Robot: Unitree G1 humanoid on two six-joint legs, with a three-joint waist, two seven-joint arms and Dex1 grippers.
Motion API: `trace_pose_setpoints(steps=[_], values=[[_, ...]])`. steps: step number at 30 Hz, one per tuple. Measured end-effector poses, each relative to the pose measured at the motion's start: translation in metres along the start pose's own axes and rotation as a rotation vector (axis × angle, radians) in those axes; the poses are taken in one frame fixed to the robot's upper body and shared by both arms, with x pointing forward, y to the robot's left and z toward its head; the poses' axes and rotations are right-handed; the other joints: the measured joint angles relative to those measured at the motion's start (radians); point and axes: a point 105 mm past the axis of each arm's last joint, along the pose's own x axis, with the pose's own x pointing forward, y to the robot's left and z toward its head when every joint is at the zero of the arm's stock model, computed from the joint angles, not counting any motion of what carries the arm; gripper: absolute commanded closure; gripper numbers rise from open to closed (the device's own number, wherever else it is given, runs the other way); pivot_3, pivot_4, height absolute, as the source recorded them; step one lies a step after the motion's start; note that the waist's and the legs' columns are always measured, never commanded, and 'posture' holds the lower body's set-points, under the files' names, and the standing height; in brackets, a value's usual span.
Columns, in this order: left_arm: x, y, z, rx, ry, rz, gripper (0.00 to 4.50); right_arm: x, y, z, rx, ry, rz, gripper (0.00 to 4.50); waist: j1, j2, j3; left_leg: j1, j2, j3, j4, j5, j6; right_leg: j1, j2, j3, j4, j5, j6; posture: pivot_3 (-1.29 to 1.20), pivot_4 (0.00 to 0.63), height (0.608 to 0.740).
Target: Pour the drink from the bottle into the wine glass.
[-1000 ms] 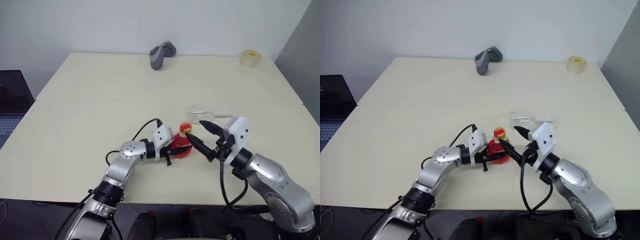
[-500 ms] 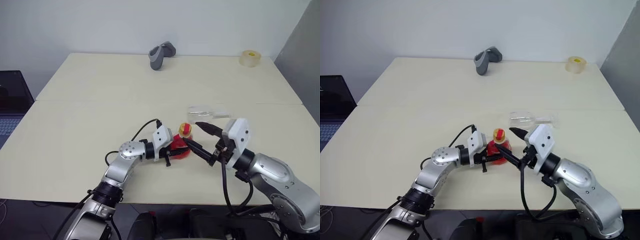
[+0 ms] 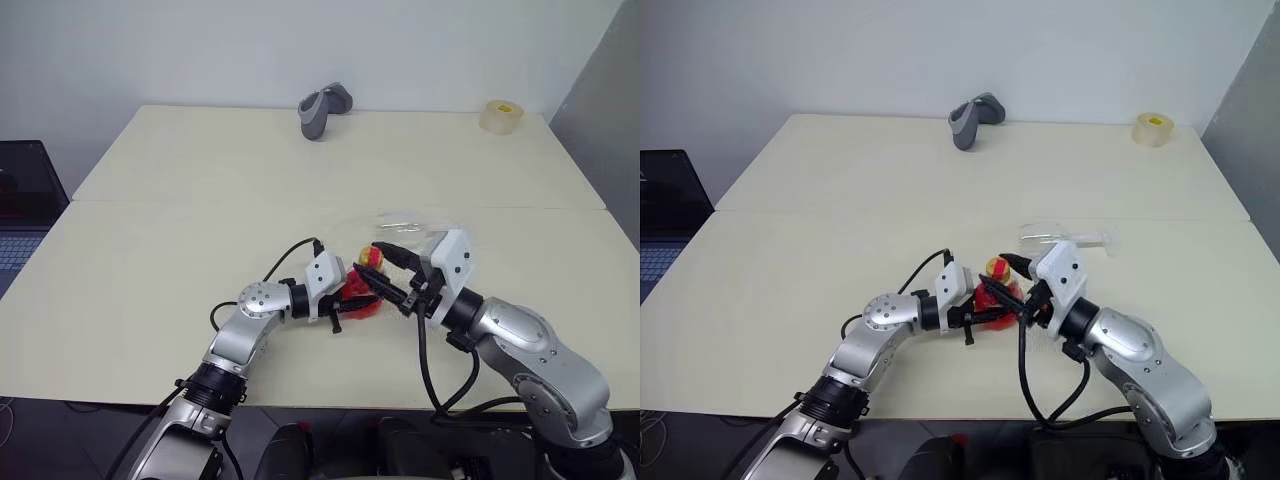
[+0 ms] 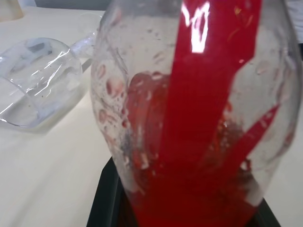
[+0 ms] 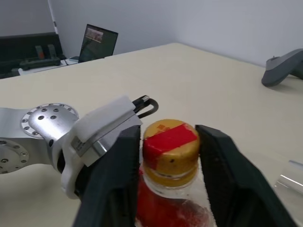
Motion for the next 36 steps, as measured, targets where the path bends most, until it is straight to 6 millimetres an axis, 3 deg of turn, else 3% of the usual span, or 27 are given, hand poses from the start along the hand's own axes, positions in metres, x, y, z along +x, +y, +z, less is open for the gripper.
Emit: trace_pose_setpoints(steps=[4,11,15,26,35,36], values=[[0.000,0.000,0.000,0.000,0.000,0.000,3.52,0.000,0.000,0.000,0.011,-0.005,-0.002,3.29,0.000,0.000,0.000,0.000,0.000,0.000,0.000,0.000,0.000,0.000,0.000,0.000,0.000,0.000,0.000,0.00,0.150,0.740],[0.000,0.000,0.001,0.001,-0.003,-0.004,3.52,-0.002,-0.004,0.001,0.288,-0.061,-0.023,3.29,0.000,0.000,0.000,0.000,0.000,0.000,0.000,0.000,0.000,0.000,0.000,0.000,0.000,0.001,-0.002,0.00,0.150,0.740],[0.001,-0.001,0.001,0.001,-0.004,-0.009,3.52,-0.005,-0.004,0.001,0.361,-0.060,-0.012,3.29,0.000,0.000,0.000,0.000,0.000,0.000,0.000,0.000,0.000,0.000,0.000,0.000,0.000,0.001,-0.002,0.00,0.150,0.740],[0.001,-0.004,0.000,0.000,-0.001,-0.016,3.54,-0.009,0.003,0.004,0.053,-0.003,0.013,3.29,0.000,0.000,0.000,0.000,0.000,0.000,0.000,0.000,0.000,0.000,0.000,0.000,0.000,-0.001,0.002,0.00,0.150,0.740],[0.001,-0.003,0.000,-0.004,-0.003,-0.008,3.55,-0.007,0.002,0.008,-0.008,-0.028,-0.012,0.17,0.000,0.000,0.000,0.000,0.000,0.000,0.000,0.000,0.000,0.000,0.000,0.000,0.000,-0.001,0.002,0.00,0.150,0.740],[0.001,-0.003,0.000,-0.004,-0.004,-0.008,3.55,-0.006,0.002,0.008,-0.006,-0.033,-0.016,0.00,0.000,0.000,0.000,0.000,0.000,0.000,0.000,0.000,0.000,0.000,0.000,0.000,0.000,-0.001,0.002,0.00,0.150,0.740]])
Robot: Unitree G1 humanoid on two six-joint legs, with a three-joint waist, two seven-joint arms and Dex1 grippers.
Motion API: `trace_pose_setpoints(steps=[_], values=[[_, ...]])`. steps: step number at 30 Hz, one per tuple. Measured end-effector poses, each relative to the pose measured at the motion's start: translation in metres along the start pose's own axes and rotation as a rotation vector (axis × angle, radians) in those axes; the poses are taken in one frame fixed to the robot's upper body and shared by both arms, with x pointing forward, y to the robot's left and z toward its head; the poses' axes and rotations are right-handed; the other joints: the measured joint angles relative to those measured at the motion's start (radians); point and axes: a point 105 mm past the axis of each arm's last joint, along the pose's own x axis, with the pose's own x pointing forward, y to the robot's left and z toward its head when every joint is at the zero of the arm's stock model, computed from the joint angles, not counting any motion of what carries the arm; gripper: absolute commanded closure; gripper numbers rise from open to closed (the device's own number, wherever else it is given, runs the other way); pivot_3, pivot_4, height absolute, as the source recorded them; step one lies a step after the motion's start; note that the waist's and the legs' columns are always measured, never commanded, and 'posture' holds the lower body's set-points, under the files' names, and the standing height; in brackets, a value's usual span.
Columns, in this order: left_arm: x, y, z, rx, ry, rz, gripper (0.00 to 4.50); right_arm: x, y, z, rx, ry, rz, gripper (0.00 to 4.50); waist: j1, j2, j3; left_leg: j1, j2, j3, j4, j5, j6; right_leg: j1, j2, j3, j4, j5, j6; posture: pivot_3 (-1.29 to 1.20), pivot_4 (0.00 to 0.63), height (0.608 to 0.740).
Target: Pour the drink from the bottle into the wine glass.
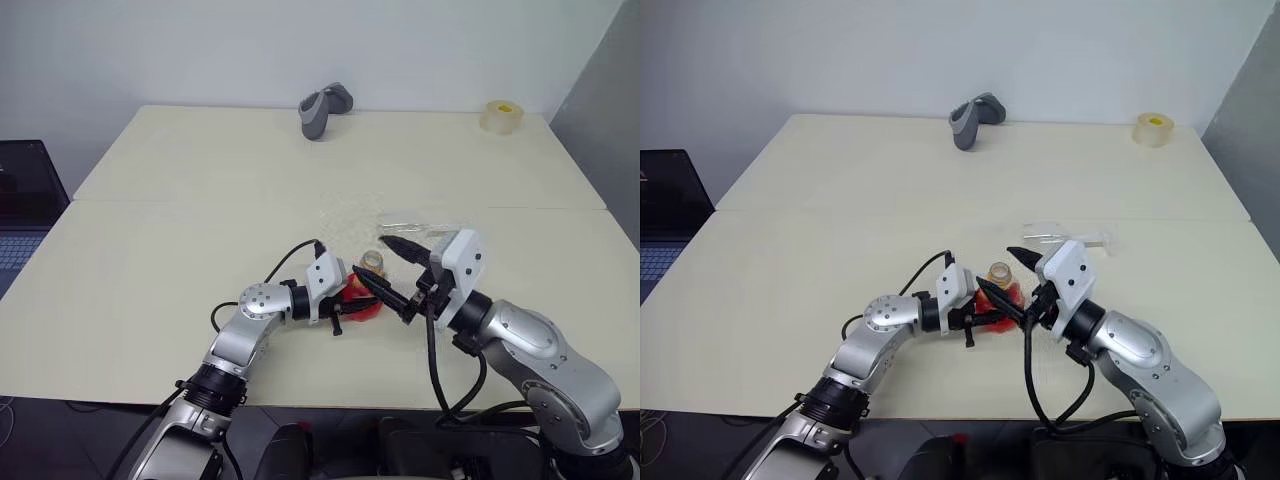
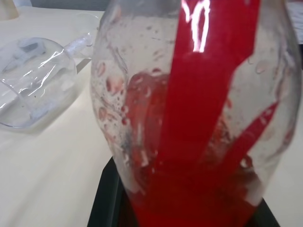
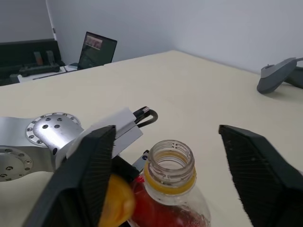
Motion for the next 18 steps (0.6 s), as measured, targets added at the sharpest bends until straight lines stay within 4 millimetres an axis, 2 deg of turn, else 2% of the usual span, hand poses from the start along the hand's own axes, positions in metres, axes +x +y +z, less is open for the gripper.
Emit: trace_pose_setpoints(steps=[6,11,18], values=[[0.000,0.000,0.000,-0.001,-0.001,0.001,3.55,-0.003,-0.005,-0.001,0.009,-0.003,-0.021,0.00,0.000,0.000,0.000,0.000,0.000,0.000,0.000,0.000,0.000,0.000,0.000,0.000,0.000,0.001,-0.001,0.00,0.150,0.740],[-0.001,0.001,0.000,-0.002,-0.001,0.007,3.55,-0.018,-0.014,-0.016,0.000,0.073,-0.057,0.00,0.000,0.000,0.000,0.000,0.000,0.000,0.000,0.000,0.000,0.000,0.000,0.000,0.000,0.000,-0.001,0.00,0.150,0.740],[0.000,0.010,-0.001,-0.027,-0.018,0.070,3.55,-0.030,-0.027,-0.024,-0.059,0.138,-0.078,0.00,0.000,0.000,0.000,0.000,0.000,0.000,0.000,0.000,0.000,0.000,0.000,0.000,0.000,0.000,0.001,0.00,0.150,0.740]])
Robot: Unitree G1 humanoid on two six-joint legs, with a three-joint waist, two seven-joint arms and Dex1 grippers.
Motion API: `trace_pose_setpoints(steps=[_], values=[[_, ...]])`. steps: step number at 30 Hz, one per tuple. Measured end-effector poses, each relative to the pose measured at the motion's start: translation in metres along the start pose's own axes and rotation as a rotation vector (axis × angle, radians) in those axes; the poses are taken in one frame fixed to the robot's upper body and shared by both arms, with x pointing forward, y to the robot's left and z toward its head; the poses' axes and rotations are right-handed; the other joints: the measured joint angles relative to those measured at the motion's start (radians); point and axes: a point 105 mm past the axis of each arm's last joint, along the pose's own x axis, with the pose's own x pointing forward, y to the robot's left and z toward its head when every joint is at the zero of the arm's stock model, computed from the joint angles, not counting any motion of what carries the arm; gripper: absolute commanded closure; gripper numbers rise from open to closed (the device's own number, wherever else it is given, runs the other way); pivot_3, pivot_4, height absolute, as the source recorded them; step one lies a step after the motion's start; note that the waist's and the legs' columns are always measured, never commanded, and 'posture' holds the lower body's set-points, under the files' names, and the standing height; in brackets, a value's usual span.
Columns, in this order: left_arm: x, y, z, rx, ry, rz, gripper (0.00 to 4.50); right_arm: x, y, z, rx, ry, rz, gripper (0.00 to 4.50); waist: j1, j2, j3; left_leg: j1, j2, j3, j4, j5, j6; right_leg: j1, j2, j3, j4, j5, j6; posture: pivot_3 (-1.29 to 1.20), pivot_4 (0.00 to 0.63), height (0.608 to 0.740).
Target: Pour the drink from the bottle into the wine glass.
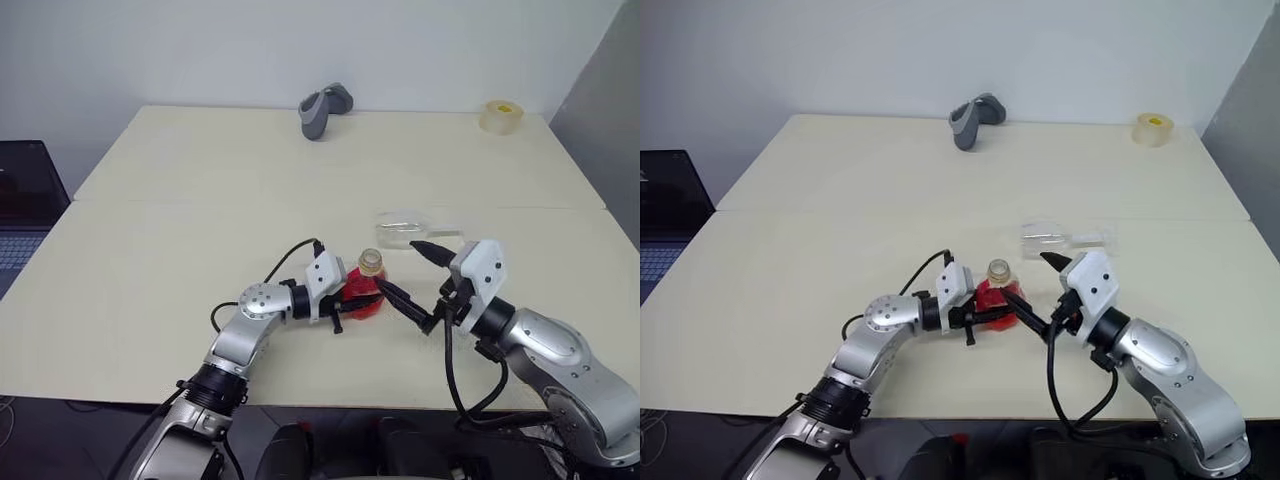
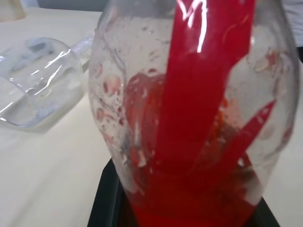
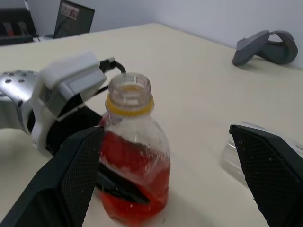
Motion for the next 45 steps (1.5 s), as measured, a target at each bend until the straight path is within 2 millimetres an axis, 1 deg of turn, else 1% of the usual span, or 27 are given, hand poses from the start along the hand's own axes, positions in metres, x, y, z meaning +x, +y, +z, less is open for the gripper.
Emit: trace_pose_setpoints(steps=[2,4,5,7,9,12,14,18,20,23,26,28,31,34,39,41,45], values=[[-0.003,0.009,0.000,-0.025,-0.007,0.053,3.55,-0.005,-0.004,-0.006,-0.011,0.039,0.005,0.00,-0.001,0.000,0.000,0.000,0.000,0.000,0.000,0.000,0.000,0.000,0.000,0.000,0.000,0.000,0.000,0.00,0.150,0.740],[-0.015,0.028,-0.002,-0.058,-0.010,0.158,3.55,-0.013,-0.005,-0.016,-0.015,0.100,0.033,0.00,-0.004,0.000,0.000,0.001,0.001,0.000,-0.001,0.000,0.000,0.000,0.001,0.000,0.000,0.000,0.000,0.00,0.150,0.740],[-0.019,0.034,-0.002,-0.063,-0.008,0.191,3.55,-0.014,-0.004,-0.018,-0.011,0.110,0.044,0.00,-0.006,0.000,0.000,0.001,0.002,0.000,-0.001,0.000,0.000,0.000,0.001,0.000,0.000,0.000,0.000,0.00,0.150,0.740],[-0.034,0.054,-0.003,-0.072,-0.004,0.305,3.55,-0.016,-0.001,-0.021,-0.005,0.124,0.072,0.00,-0.007,0.000,0.000,0.001,0.002,0.000,-0.001,0.000,0.000,0.000,0.002,0.000,0.001,0.000,0.000,0.00,0.150,0.740],[-0.049,0.072,-0.006,-0.081,-0.004,0.417,3.55,-0.013,0.004,-0.022,-0.002,0.121,0.096,0.00,-0.006,0.000,0.000,0.001,0.002,0.000,-0.001,0.000,0.000,0.000,0.002,0.000,0.001,0.000,0.000,0.00,0.150,0.740],[-0.072,0.096,-0.008,-0.089,-0.004,0.568,3.55,-0.003,0.017,-0.023,0.015,0.103,0.153,0.00,-0.005,0.000,0.000,0.001,0.002,0.000,-0.001,0.000,0.000,0.000,0.001,0.000,0.000,0.000,0.000,0.00,0.150,0.740],[-0.089,0.108,-0.011,-0.097,-0.007,0.655,3.55,0.004,0.023,-0.023,0.018,0.087,0.171,0.00,-0.004,0.000,0.000,0.000,0.001,0.000,-0.001,0.000,0.000,0.000,0.001,0.000,0.000,0.001,-0.001,0.00,0.150,0.740],[-0.102,0.120,-0.014,-0.104,-0.019,0.741,3.56,0.021,0.027,-0.022,0.000,0.062,0.189,0.00,-0.001,-0.001,0.000,0.000,0.000,0.000,0.000,0.000,0.000,-0.001,0.000,0.000,0.000,0.002,-0.003,0.00,0.150,0.740],[-0.107,0.129,-0.014,-0.113,-0.026,0.789,3.56,0.032,0.030,-0.018,-0.001,0.044,0.207,0.00,-0.002,-0.001,0.000,0.000,0.001,-0.001,0.000,0.000,0.000,-0.001,0.000,-0.001,0.000,0.002,-0.002,0.00,0.150,0.740],[-0.115,0.139,-0.015,-0.116,-0.030,0.845,3.56,0.044,0.033,-0.012,-0.003,0.022,0.231,0.00,-0.001,-0.001,0.000,0.000,0.001,-0.001,-0.001,0.000,0.000,-0.001,0.000,-0.002,0.001,0.002,-0.004,0.00,0.150,0.740],[-0.122,0.150,-0.015,-0.117,-0.033,0.895,3.56,0.055,0.043,-0.004,0.012,-0.001,0.292,0.00,-0.002,-0.001,0.000,-0.001,0.001,-0.001,0.000,0.000,0.000,-0.002,0.000,-0.002,0.001,0.003,-0.005,0.00,0.150,0.740],[-0.128,0.158,-0.017,-0.125,-0.035,0.942,3.56,0.061,0.049,-0.002,0.008,0.000,0.331,0.00,-0.002,-0.001,0.000,-0.001,0.001,-0.001,0.000,0.000,0.000,-0.002,0.000,-0.002,0.001,0.003,-0.005,0.00,0.150,0.740],[-0.137,0.166,-0.019,-0.118,-0.026,1.019,3.56,0.068,0.054,-0.003,0.008,0.007,0.365,0.00,-0.002,-0.001,0.000,-0.001,0.001,-0.001,0.000,0.000,0.000,-0.002,-0.001,-0.002,0.001,0.003,-0.005,0.00,0.150,0.740],[-0.145,0.170,-0.020,-0.104,-0.020,1.083,3.56,0.069,0.055,-0.002,0.005,0.005,0.377,0.00,-0.004,-0.001,0.000,-0.001,0.001,-0.001,0.000,0.000,0.000,-0.002,-0.001,-0.002,0.001,0.003,-0.005,0.00,0.150,0.740],[-0.153,0.173,-0.023,-0.095,-0.009,1.157,3.56,0.070,0.055,-0.002,0.000,0.009,0.388,0.00,-0.004,-0.001,0.000,0.000,0.001,-0.001,0.000,0.000,0.000,-0.002,-0.001,-0.002,0.002,0.003,-0.005,0.00,0.150,0.740],[-0.155,0.173,-0.024,-0.091,0.004,1.183,2.83,0.070,0.055,-0.003,0.000,0.012,0.396,0.00,-0.005,-0.001,0.000,0.000,0.001,-0.001,0.000,0.000,0.000,-0.002,-0.001,-0.002,0.003,0.003,-0.005,0.00,0.150,0.740],[-0.164,0.174,-0.027,-0.105,0.004,1.239,1.57,0.070,0.055,-0.004,0.001,0.015,0.396,0.00,-0.009,-0.001,0.000,0.001,0.001,0.000,0.000,0.000,0.000,-0.003,0.000,-0.001,0.004,0.003,-0.005,0.00,0.150,0.740]])
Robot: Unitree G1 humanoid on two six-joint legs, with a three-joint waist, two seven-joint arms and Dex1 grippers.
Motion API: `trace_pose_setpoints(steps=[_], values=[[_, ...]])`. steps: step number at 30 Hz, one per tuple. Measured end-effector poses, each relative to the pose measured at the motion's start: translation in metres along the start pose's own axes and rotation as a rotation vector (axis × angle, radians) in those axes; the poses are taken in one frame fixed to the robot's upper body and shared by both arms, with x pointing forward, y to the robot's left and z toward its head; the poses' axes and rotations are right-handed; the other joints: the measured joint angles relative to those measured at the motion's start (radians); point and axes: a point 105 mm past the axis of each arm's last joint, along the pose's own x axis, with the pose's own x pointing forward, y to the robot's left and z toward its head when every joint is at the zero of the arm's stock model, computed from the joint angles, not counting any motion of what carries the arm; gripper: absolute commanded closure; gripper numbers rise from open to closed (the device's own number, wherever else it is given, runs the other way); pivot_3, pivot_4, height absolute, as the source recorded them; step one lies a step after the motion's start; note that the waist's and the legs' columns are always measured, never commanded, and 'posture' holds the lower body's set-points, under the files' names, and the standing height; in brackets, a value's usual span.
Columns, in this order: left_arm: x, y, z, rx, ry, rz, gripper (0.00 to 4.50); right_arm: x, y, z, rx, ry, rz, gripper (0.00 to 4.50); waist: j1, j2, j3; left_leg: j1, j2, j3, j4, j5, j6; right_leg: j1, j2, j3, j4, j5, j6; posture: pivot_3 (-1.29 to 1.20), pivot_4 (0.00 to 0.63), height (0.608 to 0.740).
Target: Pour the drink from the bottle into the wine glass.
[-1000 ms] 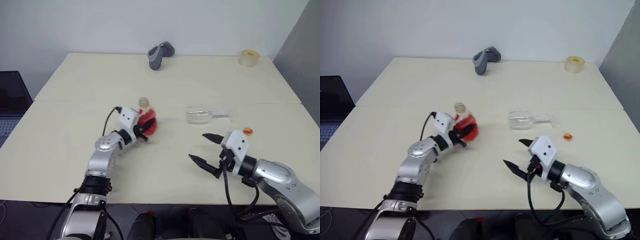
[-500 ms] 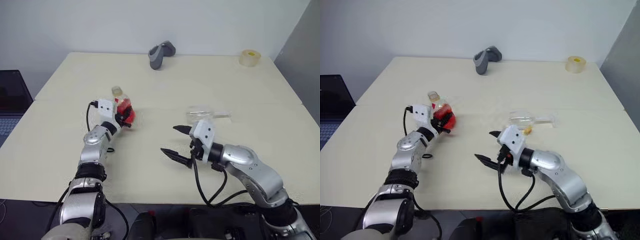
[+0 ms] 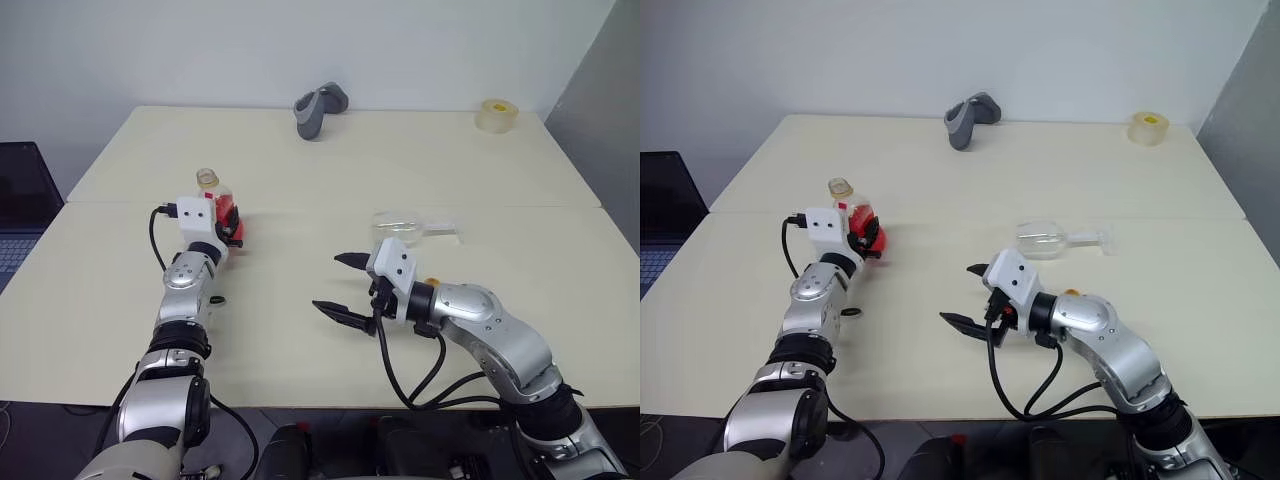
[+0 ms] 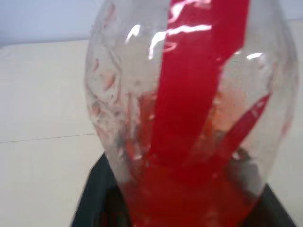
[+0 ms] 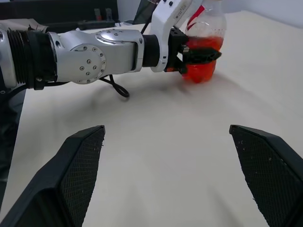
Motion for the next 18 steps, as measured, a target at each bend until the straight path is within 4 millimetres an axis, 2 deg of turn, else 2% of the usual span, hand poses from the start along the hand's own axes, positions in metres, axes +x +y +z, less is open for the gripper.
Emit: trace_pose_setpoints(steps=[5,7,10,18], values=[[-0.010,0.007,-0.020,-0.025,0.058,0.023,0.03,-0.001,0.000,-0.001,-0.001,0.003,-0.002,0.00,-0.001,0.000,0.000,-0.001,0.000,0.000,0.000,0.000,0.000,-0.001,0.000,0.000,0.000,0.000,0.000,0.00,0.150,0.740],[-0.017,0.012,-0.029,-0.044,0.082,0.036,0.03,-0.003,0.000,-0.001,-0.006,0.005,-0.003,0.00,0.001,0.000,0.000,-0.002,0.000,0.000,0.000,0.000,0.000,-0.001,0.000,0.000,0.000,0.000,0.000,0.00,0.150,0.740],[-0.023,0.013,-0.027,-0.058,0.069,0.027,0.03,-0.012,0.002,0.002,-0.020,0.005,-0.013,0.00,0.006,0.000,0.000,-0.002,-0.001,0.000,0.000,0.000,0.000,-0.001,-0.001,0.000,-0.001,0.000,0.000,0.00,0.150,0.740],[-0.061,0.011,-0.024,-0.017,0.067,-0.013,0.03,-0.056,-0.021,-0.001,-0.019,0.048,-0.168,0.00,0.009,0.000,0.000,-0.003,-0.001,0.000,0.000,0.000,0.000,0.000,-0.002,0.000,-0.003,0.000,0.000,0.00,0.150,0.740]])
